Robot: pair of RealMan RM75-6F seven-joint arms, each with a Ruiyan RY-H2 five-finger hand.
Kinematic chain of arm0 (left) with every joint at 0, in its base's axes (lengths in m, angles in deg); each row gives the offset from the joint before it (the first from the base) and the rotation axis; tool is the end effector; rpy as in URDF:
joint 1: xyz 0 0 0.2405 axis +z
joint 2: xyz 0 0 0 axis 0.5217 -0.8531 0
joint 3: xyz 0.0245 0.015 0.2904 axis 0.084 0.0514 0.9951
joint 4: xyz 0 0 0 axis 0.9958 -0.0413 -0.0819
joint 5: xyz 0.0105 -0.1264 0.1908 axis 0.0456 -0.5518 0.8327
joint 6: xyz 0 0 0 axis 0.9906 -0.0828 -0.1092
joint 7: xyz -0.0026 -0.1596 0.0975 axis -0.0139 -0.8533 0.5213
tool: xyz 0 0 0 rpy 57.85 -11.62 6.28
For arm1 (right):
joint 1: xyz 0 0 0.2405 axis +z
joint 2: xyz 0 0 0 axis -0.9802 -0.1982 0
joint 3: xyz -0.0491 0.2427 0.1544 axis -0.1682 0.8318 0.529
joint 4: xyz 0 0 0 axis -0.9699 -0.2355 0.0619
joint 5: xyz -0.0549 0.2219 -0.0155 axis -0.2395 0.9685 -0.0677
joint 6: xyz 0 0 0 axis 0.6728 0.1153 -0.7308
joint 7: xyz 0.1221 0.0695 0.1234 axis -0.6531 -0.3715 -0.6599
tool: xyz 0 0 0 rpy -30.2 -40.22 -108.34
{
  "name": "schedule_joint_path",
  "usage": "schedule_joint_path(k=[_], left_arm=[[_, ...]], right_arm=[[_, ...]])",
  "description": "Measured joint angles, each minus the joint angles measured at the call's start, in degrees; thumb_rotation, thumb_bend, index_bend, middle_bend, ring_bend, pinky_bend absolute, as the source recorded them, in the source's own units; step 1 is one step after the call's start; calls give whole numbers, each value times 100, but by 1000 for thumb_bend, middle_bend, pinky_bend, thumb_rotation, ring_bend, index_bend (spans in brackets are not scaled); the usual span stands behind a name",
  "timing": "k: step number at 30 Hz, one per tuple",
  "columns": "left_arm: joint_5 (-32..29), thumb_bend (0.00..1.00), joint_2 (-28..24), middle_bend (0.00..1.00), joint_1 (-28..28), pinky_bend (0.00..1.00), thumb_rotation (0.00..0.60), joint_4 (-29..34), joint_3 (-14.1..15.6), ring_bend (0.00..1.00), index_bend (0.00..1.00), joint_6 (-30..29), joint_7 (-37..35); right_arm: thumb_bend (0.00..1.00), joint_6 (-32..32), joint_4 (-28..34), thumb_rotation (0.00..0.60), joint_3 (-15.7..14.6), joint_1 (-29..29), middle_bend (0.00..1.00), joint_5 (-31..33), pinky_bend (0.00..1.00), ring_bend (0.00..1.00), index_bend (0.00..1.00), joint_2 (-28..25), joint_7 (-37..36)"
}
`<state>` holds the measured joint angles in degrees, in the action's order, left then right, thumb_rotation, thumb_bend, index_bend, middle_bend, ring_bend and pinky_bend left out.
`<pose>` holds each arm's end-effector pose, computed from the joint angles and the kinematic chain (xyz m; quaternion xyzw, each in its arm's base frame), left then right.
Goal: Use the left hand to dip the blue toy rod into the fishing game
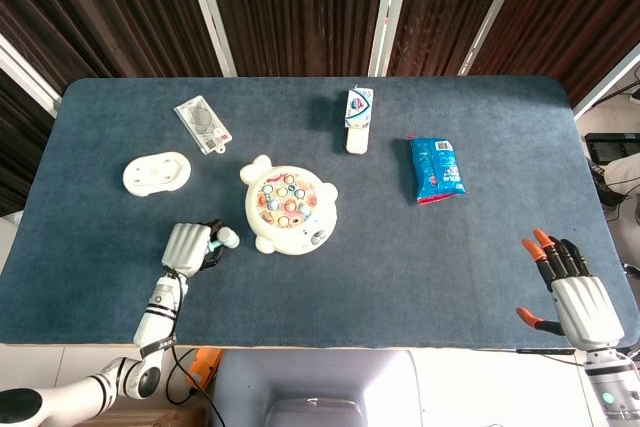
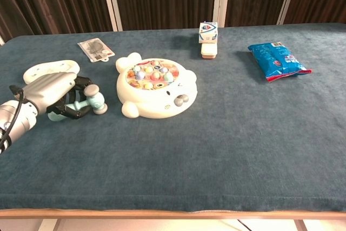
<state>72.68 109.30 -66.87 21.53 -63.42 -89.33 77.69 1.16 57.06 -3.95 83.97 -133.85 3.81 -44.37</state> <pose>-0.2523 0.4071 -0.0845 -0.6784 -0.3834 -0.3770 0.5006 -0.3454 -0.2198 0.1475 0.6467 -0.3793 0.3583 0.5564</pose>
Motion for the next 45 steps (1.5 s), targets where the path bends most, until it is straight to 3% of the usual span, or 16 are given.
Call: schedule_joint_path(k=[6,12,21,32,41,45], left_arm=[[101,743,135,710,30,609,600,-293,-56,537,516,47,-178],[236,613,118,590,52,495,600,-354,-23,442,422,165,-315],[342,577,18,368,63,468,600,-296,15,346,230,361,-385],[531,541,-121,245,101,376,600,-252,66,230,98,431,-593],[668,504,-348,196,185,339,600,5,116,174,66,327,-620],[764,453,-604,131,276,296,600,254,169,114,24,168,-556]], right_arm=[[311,-4,-1,600,2,1,0,20,0,0,0,11,25],[311,-16,5,600,2,8,0,26,0,0,0,15,39],[311,-9,6,600,4,7,0,31,0,0,0,14,33],[311,12,-7,600,-5,-1,0,14,0,0,0,15,17],[311,15,-1,600,-5,-1,0,15,0,0,0,20,39],[311,33,-1,600,-13,-10,0,0,0,0,0,11,21]])
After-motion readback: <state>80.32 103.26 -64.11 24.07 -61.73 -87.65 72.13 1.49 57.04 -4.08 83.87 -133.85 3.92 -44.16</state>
